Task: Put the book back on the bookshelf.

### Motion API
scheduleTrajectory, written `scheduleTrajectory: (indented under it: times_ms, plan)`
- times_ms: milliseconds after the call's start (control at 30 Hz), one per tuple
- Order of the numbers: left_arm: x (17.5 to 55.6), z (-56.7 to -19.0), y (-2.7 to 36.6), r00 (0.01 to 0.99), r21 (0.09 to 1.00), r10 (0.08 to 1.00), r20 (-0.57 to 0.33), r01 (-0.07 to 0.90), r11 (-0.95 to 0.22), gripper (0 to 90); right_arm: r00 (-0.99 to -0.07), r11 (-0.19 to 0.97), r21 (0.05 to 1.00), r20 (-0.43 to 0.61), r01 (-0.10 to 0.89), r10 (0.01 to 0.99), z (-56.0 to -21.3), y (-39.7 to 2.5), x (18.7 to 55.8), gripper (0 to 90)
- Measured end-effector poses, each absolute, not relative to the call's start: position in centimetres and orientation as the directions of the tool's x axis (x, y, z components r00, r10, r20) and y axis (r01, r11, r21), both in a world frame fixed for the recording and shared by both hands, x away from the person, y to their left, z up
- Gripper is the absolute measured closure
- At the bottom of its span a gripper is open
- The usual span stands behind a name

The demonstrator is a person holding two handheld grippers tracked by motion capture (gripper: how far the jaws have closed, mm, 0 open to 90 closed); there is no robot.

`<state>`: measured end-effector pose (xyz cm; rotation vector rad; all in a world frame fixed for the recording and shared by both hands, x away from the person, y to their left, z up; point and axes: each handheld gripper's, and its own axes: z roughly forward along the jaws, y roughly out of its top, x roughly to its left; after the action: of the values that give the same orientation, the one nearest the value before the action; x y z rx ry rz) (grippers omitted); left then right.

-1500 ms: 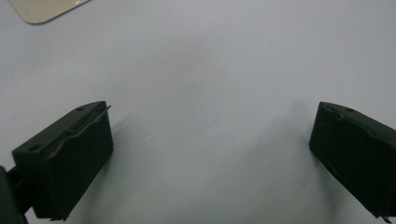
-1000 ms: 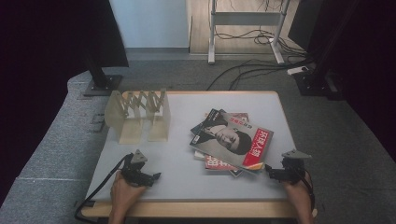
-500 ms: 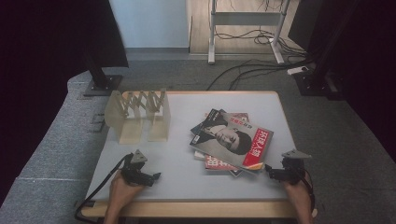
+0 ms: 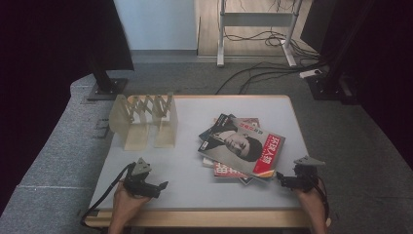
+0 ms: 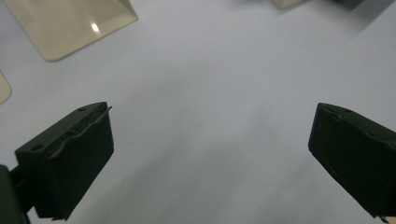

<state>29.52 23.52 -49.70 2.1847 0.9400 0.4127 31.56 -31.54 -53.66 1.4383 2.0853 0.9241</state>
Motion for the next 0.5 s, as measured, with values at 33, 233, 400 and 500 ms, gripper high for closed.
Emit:
scheduleTrajectory:
  times_ms: [33, 233, 400, 500]
  plan:
    - [29.4, -49.5, 23.2, 0.687, 0.718, 0.726, 0.020, 0.496, -0.489, 0.0, -0.364, 0.236, 0.733, 0.017, 0.638, 0.931, -53.7, -31.5, 31.6, 4.2]
    - [29.4, -47.6, 21.1, 0.725, 0.737, 0.688, 0.038, 0.444, -0.510, 0.0, -0.383, 0.248, 0.738, 0.016, 0.628, 0.923, -53.2, -31.5, 31.3, 1.5]
    - [30.5, -46.6, 19.1, 0.749, 0.750, 0.661, 0.037, 0.416, -0.514, 0.0, -0.390, 0.235, 0.760, 0.026, 0.606, 0.920, -52.0, -31.9, 31.1, 0.9]
    - [31.5, -46.7, 17.8, 0.765, 0.741, 0.643, 0.028, 0.416, -0.527, 0.0, -0.397, 0.228, 0.770, 0.036, 0.596, 0.917, -51.4, -32.0, 31.0, 0.3]
